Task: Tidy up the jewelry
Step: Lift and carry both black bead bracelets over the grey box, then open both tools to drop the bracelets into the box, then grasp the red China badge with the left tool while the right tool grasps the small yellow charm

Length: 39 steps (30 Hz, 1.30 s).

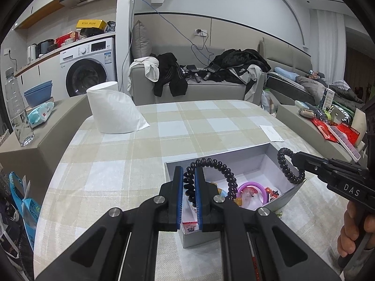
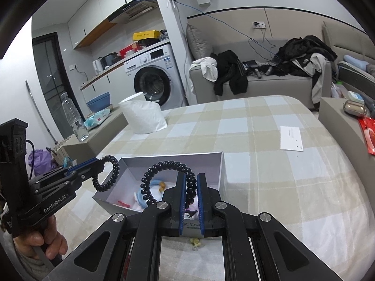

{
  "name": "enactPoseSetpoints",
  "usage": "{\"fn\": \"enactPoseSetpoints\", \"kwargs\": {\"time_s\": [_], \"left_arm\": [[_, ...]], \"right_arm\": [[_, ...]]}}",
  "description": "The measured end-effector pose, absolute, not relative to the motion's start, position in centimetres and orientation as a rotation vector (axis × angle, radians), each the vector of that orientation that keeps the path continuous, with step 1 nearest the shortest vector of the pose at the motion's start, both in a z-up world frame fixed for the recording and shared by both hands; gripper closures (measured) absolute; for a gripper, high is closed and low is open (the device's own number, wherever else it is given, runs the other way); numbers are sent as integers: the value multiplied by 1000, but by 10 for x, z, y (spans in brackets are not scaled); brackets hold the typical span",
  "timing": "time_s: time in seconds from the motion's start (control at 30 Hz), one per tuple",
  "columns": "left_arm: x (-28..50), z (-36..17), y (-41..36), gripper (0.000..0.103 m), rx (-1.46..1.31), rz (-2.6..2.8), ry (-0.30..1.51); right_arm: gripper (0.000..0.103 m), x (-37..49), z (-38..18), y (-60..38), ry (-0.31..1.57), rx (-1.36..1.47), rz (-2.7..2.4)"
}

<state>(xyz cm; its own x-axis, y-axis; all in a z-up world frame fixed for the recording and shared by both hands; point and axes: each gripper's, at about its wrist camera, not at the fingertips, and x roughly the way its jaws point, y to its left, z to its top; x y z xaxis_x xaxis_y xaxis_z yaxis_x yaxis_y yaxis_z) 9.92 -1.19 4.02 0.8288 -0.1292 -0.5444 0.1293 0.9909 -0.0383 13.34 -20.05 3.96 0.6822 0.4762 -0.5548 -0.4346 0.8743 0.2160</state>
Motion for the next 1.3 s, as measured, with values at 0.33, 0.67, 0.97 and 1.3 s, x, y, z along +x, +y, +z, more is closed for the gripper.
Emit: {"fn": "enactPoseSetpoints", "kwargs": {"time_s": [0.33,0.67,0.97,1.3], "left_arm": [[101,34,-13,97,-2,-111,576],[102,31,-18,97,-2,-153,591],[93,38,-18,27,-27,-170,613],[66,31,-17,1,-50,-215,662]], "right_arm": [[94,137,36,-204,654,84,467],[92,137,35,-203,660,99,490],[42,129,42,-203,626,67,503],[0,113,35,-220,684,22,501]]}}
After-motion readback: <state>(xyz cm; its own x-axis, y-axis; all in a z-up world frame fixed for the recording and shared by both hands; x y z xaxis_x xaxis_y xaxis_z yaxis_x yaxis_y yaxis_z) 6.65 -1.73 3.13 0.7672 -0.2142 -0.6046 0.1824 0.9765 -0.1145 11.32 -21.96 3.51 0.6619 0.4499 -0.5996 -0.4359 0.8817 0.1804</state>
